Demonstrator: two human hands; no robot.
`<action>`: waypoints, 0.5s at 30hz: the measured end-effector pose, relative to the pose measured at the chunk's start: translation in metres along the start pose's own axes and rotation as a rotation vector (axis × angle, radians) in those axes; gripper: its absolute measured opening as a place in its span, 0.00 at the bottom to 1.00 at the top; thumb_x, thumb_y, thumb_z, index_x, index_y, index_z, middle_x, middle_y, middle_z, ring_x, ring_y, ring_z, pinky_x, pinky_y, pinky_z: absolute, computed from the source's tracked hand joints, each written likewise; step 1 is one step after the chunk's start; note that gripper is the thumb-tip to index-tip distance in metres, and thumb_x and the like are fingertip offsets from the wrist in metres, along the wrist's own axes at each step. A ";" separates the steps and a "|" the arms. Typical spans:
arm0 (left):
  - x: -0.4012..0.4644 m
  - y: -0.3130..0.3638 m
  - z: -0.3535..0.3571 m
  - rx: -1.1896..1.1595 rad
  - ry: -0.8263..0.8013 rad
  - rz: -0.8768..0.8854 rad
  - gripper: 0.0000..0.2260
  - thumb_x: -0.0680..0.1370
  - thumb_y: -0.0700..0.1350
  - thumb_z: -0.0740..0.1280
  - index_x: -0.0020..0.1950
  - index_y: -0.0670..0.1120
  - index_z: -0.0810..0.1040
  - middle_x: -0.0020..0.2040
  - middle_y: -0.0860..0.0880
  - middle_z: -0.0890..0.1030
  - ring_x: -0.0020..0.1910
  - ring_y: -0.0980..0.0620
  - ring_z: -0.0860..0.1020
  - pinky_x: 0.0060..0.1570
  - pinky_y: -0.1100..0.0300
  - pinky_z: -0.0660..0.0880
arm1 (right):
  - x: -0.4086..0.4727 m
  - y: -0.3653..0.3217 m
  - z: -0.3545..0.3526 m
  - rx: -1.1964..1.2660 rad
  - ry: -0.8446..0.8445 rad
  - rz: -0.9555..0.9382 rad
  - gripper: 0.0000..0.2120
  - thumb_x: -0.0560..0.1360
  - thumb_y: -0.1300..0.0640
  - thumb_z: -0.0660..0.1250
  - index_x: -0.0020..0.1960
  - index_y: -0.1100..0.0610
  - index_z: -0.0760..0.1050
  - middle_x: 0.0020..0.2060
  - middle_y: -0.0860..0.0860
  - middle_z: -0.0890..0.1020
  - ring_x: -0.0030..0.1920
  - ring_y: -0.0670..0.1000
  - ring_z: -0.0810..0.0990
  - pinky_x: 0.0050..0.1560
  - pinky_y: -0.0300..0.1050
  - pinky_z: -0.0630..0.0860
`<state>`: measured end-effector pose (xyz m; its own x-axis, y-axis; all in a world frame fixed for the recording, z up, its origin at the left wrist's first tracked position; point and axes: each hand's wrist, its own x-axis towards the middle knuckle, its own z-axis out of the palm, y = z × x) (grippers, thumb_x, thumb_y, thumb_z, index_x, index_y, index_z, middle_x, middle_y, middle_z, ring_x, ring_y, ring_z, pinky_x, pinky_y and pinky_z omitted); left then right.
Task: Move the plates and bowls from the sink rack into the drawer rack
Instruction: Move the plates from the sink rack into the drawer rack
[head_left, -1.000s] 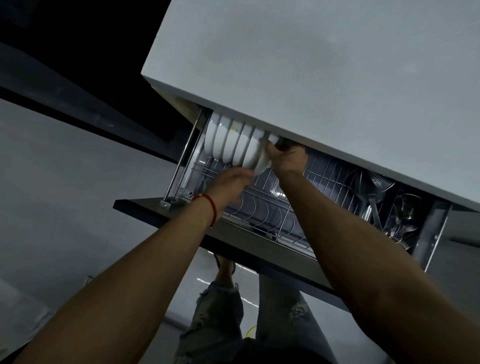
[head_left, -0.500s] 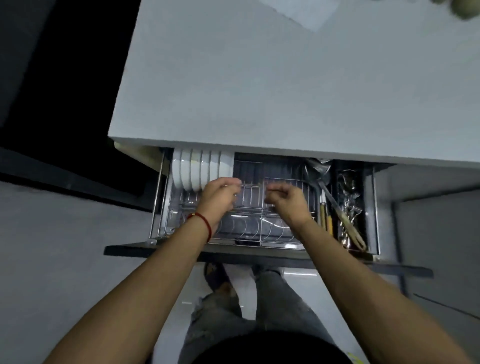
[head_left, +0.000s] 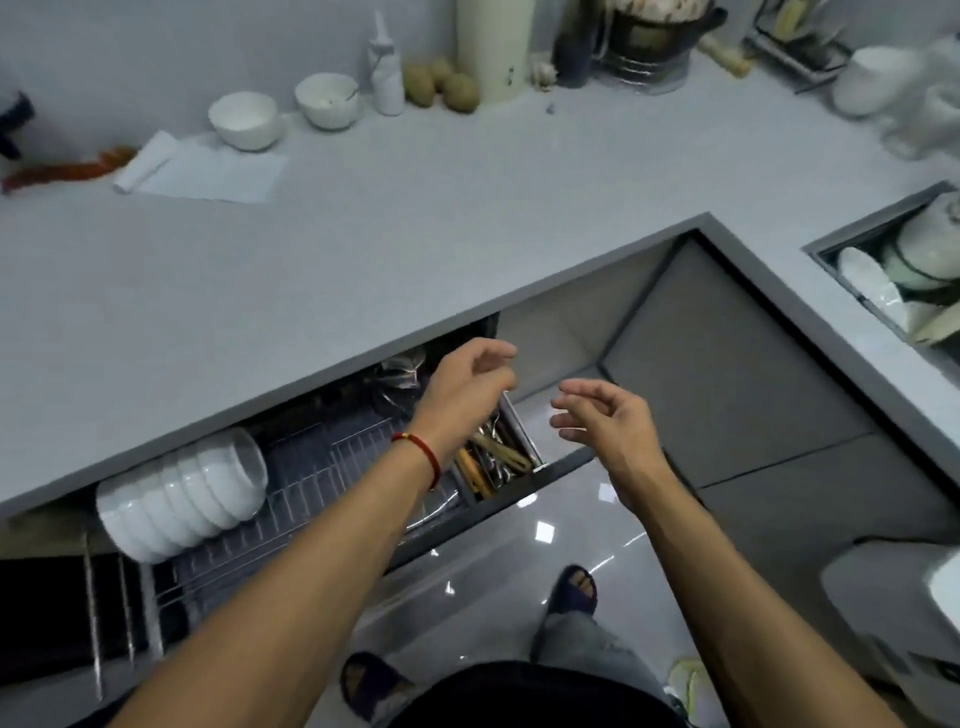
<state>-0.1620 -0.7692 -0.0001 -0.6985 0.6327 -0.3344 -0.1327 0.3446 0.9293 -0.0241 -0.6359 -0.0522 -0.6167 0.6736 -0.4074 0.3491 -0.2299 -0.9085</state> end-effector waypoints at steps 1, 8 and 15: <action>0.012 0.013 0.032 0.012 -0.021 0.011 0.14 0.76 0.37 0.67 0.60 0.48 0.81 0.57 0.51 0.81 0.58 0.56 0.79 0.55 0.60 0.76 | 0.007 -0.004 -0.030 0.007 0.031 -0.011 0.06 0.77 0.61 0.72 0.54 0.55 0.83 0.44 0.54 0.89 0.42 0.53 0.88 0.44 0.44 0.83; 0.066 0.085 0.230 0.179 -0.235 0.132 0.15 0.75 0.38 0.69 0.60 0.49 0.82 0.58 0.51 0.82 0.58 0.57 0.78 0.57 0.67 0.74 | 0.044 -0.039 -0.233 0.035 0.325 -0.033 0.07 0.79 0.67 0.68 0.56 0.61 0.81 0.47 0.61 0.85 0.42 0.56 0.83 0.44 0.46 0.80; 0.127 0.128 0.330 0.215 -0.375 0.189 0.15 0.75 0.38 0.69 0.61 0.50 0.82 0.59 0.52 0.82 0.60 0.59 0.78 0.63 0.63 0.73 | 0.089 -0.045 -0.345 0.041 0.522 0.028 0.07 0.79 0.65 0.69 0.53 0.57 0.82 0.49 0.59 0.87 0.43 0.53 0.84 0.46 0.45 0.81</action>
<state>-0.0358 -0.4158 0.0245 -0.3889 0.8913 -0.2331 0.1485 0.3103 0.9390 0.1488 -0.3239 -0.0154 -0.1705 0.9248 -0.3400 0.3258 -0.2728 -0.9052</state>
